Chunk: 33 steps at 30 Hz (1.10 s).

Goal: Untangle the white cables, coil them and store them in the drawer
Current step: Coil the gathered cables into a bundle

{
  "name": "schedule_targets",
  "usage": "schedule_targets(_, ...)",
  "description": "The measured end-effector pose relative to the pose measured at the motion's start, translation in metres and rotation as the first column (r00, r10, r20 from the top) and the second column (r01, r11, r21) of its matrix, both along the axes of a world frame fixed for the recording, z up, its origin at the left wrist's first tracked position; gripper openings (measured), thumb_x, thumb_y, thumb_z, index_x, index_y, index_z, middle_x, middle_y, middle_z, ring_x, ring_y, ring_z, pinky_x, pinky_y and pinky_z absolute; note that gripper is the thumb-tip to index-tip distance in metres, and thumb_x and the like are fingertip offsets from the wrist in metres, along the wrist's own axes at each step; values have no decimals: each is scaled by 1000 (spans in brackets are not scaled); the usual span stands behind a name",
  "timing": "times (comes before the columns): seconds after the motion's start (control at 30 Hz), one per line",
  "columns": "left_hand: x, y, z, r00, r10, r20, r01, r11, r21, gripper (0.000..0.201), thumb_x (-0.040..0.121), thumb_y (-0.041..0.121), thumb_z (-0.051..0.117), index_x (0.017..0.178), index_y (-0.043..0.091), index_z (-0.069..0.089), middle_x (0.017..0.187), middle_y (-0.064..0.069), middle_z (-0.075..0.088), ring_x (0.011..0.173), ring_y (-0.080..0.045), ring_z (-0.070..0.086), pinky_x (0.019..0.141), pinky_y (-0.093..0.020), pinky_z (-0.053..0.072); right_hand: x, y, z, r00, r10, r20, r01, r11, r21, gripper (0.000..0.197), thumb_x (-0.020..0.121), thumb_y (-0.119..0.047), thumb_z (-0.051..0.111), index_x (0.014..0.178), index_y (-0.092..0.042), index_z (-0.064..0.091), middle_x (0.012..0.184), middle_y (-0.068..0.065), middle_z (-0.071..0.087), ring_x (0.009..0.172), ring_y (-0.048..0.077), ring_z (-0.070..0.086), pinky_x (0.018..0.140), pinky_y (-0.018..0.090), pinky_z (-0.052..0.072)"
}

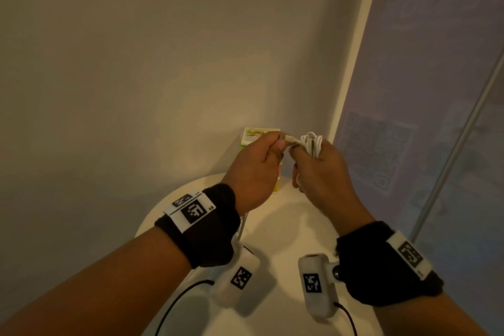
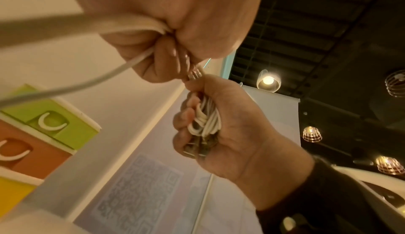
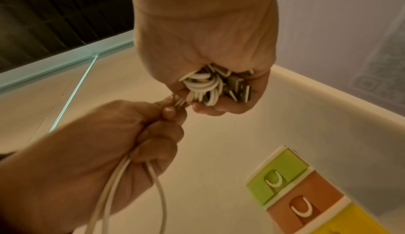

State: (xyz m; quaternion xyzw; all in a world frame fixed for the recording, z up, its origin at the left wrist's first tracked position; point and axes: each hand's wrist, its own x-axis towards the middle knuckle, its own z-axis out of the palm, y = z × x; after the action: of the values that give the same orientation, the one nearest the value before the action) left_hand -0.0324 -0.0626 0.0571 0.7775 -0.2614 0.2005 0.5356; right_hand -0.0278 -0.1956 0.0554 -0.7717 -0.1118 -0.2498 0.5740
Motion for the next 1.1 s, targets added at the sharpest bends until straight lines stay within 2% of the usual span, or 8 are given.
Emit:
schedule_targets(0.1,-3,-5,0,999,12,-43,-17,994,-106,28,104,24,34,112,17,60,101,-9,67,92,-26,64,83,-41,55,0,12,-8,1000,-1,26,2,1000,-27,24,92,-41,53,71,-29,51,62,0,60,54,17,57,52,34,48)
schedule_targets(0.17,-6,-8,2,995,1,-102,-18,985,-171,28,104,23,32,116,19,57,99,-7,65,86,-20,64,70,-27,56,0,18,-12,1000,22,18,-22,1000,1,24,92,-44,49,73,-30,51,64,-1,60,57,17,57,55,36,48)
schedule_targets(0.23,-11,-11,4,982,-63,-176,14,963,-270,27,103,23,33,122,24,52,89,-1,60,72,-10,58,52,-15,48,-1,23,-12,999,47,9,-47,998,39,29,96,-44,47,76,-24,53,63,1,58,55,17,54,53,34,46)
schedule_targets(0.33,-12,-12,5,975,-115,-188,44,938,-343,28,103,23,33,130,24,40,95,0,56,73,-7,55,51,-12,46,-1,25,-11,997,50,57,-55,993,108,42,98,-40,44,78,-5,56,60,14,53,52,21,50,48,33,42)
schedule_targets(0.67,-22,-11,-4,989,124,75,-123,992,-19,34,104,25,30,138,26,32,94,13,57,82,0,59,65,-3,44,-8,23,-8,997,-27,74,17,992,129,39,96,-43,44,77,-11,55,62,2,51,56,13,48,51,29,40)
schedule_targets(0.8,-28,-15,0,980,181,85,-178,983,-40,20,103,30,31,120,25,41,85,12,56,69,0,56,55,-4,41,-13,29,-7,998,29,59,-39,982,182,39,98,-46,45,81,-13,58,66,9,58,60,24,57,57,40,49)
schedule_targets(0.9,-29,-17,-1,983,165,81,-164,986,-26,14,102,37,33,108,28,40,83,6,61,64,1,58,52,-7,42,-17,34,-7,990,113,80,-128,967,221,46,95,-57,42,87,-16,61,88,26,66,84,42,66,73,56,57)
schedule_targets(1.1,-21,-12,-4,995,63,79,-78,976,204,19,102,33,33,116,21,38,79,6,56,60,-1,56,51,-11,42,-24,33,-8,960,279,-6,-256,889,379,48,84,-63,52,90,-19,69,103,30,68,98,47,65,83,68,49)
